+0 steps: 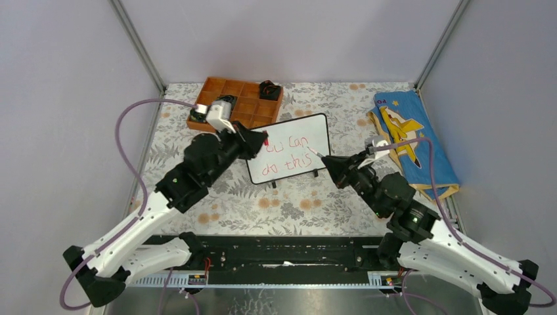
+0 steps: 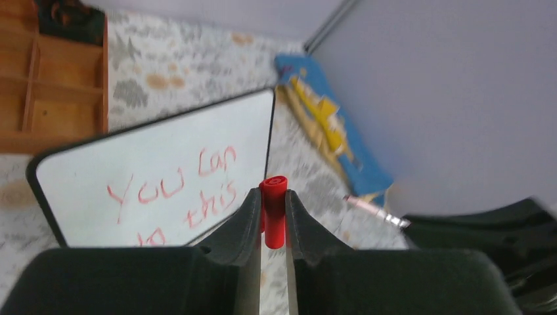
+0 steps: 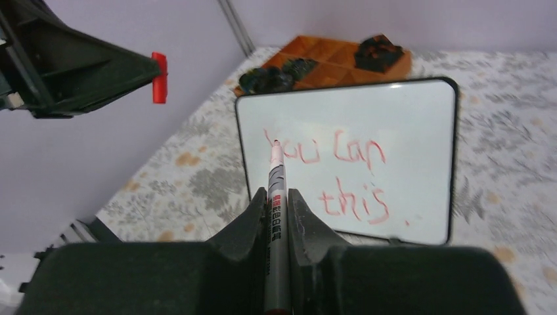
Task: Write a sentence on the whiteboard
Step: Close the whiteboard marker at the center of the board.
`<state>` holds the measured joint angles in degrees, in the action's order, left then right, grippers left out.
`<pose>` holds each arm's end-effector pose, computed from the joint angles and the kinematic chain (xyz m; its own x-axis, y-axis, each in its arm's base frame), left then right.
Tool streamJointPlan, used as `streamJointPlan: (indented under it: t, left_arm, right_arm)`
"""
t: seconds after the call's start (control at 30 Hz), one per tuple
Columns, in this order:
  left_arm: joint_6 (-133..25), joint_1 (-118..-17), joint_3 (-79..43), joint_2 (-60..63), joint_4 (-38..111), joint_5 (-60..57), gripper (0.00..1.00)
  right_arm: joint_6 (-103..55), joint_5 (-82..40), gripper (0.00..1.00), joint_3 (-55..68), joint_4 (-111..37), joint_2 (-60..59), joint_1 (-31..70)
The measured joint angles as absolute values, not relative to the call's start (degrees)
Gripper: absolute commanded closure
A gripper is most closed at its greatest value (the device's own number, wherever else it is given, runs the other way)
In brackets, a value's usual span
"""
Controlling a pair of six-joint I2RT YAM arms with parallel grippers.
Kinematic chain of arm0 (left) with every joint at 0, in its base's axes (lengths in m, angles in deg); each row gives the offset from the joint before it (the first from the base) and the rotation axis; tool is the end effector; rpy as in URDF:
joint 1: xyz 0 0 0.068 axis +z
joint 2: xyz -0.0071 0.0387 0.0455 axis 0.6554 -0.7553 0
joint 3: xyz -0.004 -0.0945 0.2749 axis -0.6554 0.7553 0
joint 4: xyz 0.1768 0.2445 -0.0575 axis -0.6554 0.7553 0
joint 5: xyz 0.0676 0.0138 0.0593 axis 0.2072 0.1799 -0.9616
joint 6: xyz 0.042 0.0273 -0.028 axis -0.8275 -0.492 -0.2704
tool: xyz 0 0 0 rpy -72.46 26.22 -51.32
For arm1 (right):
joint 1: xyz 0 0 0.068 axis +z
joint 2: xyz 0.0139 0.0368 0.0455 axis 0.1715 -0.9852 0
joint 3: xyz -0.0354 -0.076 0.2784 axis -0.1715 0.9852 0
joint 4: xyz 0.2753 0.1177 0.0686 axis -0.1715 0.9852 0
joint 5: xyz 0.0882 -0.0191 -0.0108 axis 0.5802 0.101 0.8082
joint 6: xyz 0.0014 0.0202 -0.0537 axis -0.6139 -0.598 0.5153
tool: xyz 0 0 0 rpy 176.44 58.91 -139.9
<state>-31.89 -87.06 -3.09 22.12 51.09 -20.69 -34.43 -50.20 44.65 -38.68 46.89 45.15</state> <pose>0.1850 -0.1812 0.3971 -0.4202 -0.3468 -0.8385 0.4162 0.7475 -0.5177 0.1176 0.1422 0.3581 -0.1179 0.3109 -0.9431 -0.5461 0.7729 0.3231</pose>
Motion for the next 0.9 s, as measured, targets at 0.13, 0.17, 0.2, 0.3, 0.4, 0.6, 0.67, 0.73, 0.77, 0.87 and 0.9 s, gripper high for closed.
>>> streamJointPlan:
  t: [0.13,0.17,0.2,0.3,0.4,0.6,0.67,0.73,0.77,0.87,0.9]
  left_arm:
    - [-27.30,-82.19,-1.00,25.53,42.81,-19.37,1.00]
    - [-25.86,-81.33,0.10,26.34,40.65,-19.07,1.00]
    - [-24.26,-80.68,1.25,27.10,38.57,-18.83,1.00]
    - [-19.71,-78.49,3.77,28.70,33.06,-18.57,1.00]
    - [-15.30,-76.72,4.47,29.57,27.86,-18.61,1.00]
    - [-6.53,-75.93,6.74,33.57,18.24,-20.47,1.00]
    - [-3.89,-75.80,7.11,34.55,16.65,-21.60,1.00]
    - [-1.86,-75.76,7.16,34.92,15.31,-22.28,1.00]
    - [-0.65,-75.76,7.22,35.03,14.48,-22.52,1.00]
    - [1.93,-75.76,7.83,35.25,12.67,-22.81,1.00]
    - [2.73,-75.76,8.18,35.32,12.03,-22.89,1.00]
  right_arm:
    - [-32.57,-47.84,1.00,44.41,-50.81,40.48,46.49]
    - [-31.74,-47.79,1.00,44.17,-53.71,38.65,47.60]
    - [-30.56,-48.03,1.00,43.71,-56.62,36.75,49.33]
    - [-25.46,-48.49,1.00,41.59,-65.21,30.39,56.32]
    - [-19.43,-49.30,1.00,40.01,-73.58,26.17,61.57]
    - [-6.14,-52.08,1.00,39.23,-88.16,22.08,67.42]
    - [-1.82,-52.93,1.00,38.77,-92.07,20.44,68.69]
    - [1.53,-53.54,1.00,38.00,-94.74,18.80,69.30]
    - [2.82,-53.74,1.00,37.59,-95.77,18.06,69.37]
    - [5.38,-53.96,1.00,36.60,-98.30,16.51,69.41]
    - [5.97,-53.96,1.00,36.25,-98.96,16.11,69.41]
